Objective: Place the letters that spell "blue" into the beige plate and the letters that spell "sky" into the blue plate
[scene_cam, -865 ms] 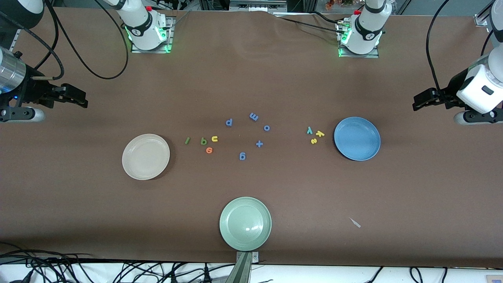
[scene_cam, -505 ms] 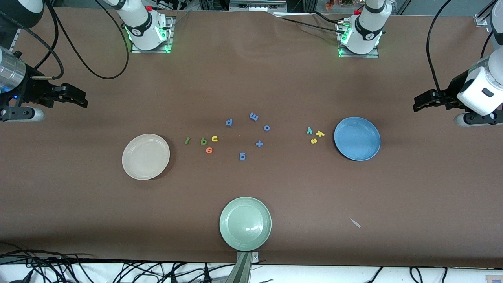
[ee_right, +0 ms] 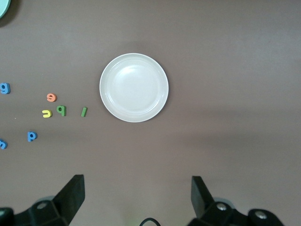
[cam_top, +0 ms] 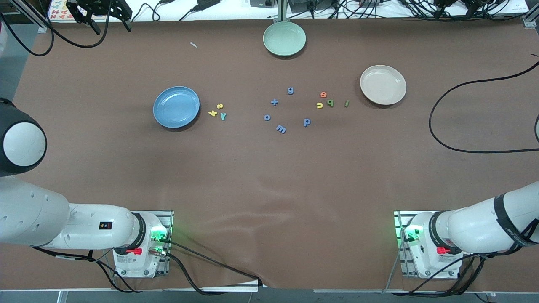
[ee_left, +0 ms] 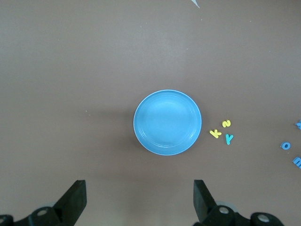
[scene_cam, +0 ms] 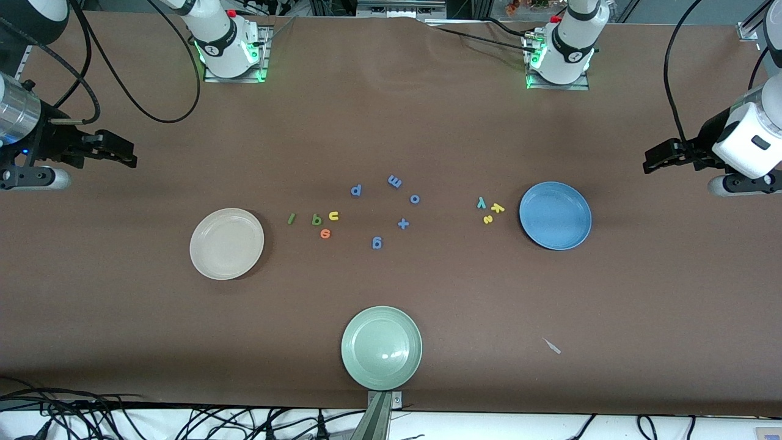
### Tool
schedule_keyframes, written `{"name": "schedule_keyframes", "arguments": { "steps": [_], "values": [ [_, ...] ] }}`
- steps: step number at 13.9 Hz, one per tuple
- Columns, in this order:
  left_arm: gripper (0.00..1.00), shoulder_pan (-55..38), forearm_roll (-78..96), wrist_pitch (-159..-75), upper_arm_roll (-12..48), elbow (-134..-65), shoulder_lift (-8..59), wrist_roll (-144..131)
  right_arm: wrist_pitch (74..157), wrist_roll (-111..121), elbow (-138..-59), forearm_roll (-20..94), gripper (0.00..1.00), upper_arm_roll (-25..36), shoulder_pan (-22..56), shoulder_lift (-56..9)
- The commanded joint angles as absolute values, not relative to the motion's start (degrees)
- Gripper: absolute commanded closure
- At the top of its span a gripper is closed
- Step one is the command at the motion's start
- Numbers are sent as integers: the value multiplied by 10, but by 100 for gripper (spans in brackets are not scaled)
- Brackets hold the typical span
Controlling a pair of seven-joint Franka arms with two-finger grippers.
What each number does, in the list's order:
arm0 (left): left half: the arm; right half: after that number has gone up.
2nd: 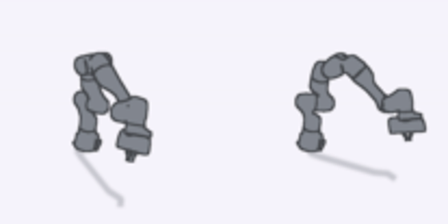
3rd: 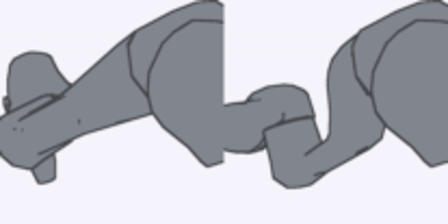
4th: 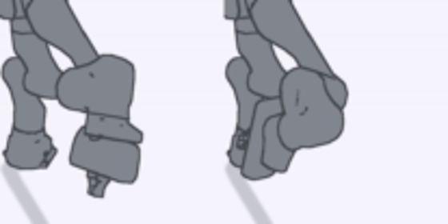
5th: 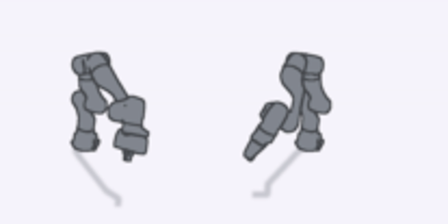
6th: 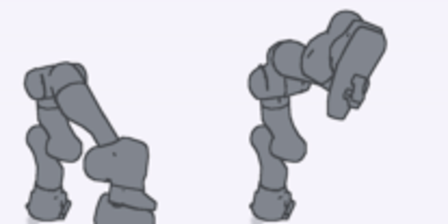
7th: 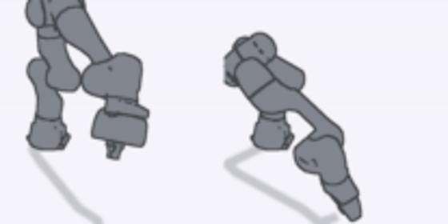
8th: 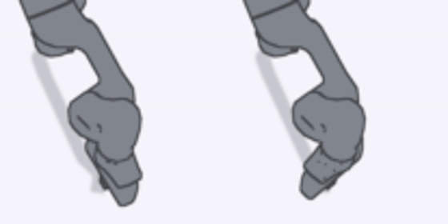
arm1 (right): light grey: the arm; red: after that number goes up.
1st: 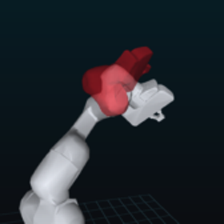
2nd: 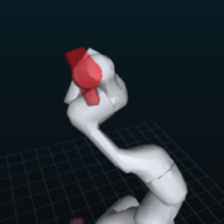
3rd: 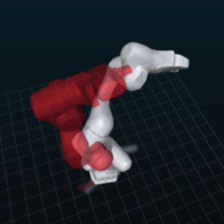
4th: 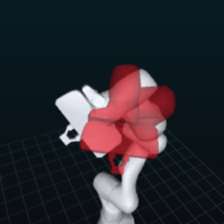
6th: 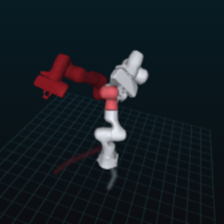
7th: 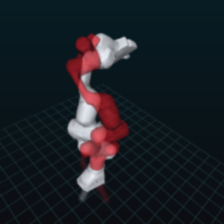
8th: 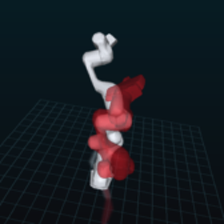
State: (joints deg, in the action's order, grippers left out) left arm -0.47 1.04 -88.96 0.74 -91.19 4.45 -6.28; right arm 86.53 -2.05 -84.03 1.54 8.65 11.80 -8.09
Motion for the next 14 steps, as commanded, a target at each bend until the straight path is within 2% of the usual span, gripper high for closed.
{"name": "schedule_keyframes", "arguments": {
  "steps": [1,5,8,14],
  "values": [
    [0,-8,6,-869,9,-901,48,-57,866,-14,-845,12,0,85,127,-84],
    [1,-9,7,-868,9,-905,47,-55,872,-15,-848,21,0,83,128,-98],
    [2,-9,7,-878,9,-908,47,-55,915,-16,-902,39,0,74,132,-106],
    [2,-20,33,-924,20,-912,96,-130,1106,-116,-1049,39,0,6,133,-107]
  ]
}}
